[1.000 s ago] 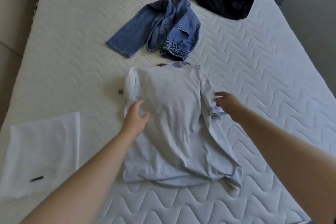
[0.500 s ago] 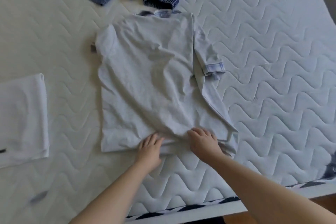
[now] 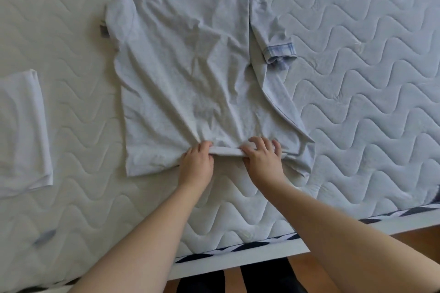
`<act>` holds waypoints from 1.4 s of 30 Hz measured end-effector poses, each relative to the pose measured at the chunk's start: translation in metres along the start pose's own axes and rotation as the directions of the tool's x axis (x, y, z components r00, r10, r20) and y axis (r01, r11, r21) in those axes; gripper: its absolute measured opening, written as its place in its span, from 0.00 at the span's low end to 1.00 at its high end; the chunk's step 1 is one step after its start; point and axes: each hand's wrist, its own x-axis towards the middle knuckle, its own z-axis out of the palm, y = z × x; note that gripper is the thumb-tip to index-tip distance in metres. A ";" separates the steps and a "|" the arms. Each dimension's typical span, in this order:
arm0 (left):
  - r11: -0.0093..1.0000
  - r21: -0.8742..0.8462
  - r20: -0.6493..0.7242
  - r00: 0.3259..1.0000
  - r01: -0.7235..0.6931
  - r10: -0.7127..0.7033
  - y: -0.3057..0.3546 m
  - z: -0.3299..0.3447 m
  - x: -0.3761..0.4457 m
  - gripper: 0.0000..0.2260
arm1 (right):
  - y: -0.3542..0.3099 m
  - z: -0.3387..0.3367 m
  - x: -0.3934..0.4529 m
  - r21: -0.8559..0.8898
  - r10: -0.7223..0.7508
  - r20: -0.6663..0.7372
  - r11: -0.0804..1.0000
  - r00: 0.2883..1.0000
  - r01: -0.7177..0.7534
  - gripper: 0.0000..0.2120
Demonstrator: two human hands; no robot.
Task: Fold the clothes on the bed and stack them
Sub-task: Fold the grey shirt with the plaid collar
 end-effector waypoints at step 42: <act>0.977 -0.214 -0.167 0.985 0.002 -0.038 -0.026 -0.159 -0.107 0.08 | 0.030 -0.159 -0.080 0.286 0.056 -0.084 0.958 0.995 -0.030 0.11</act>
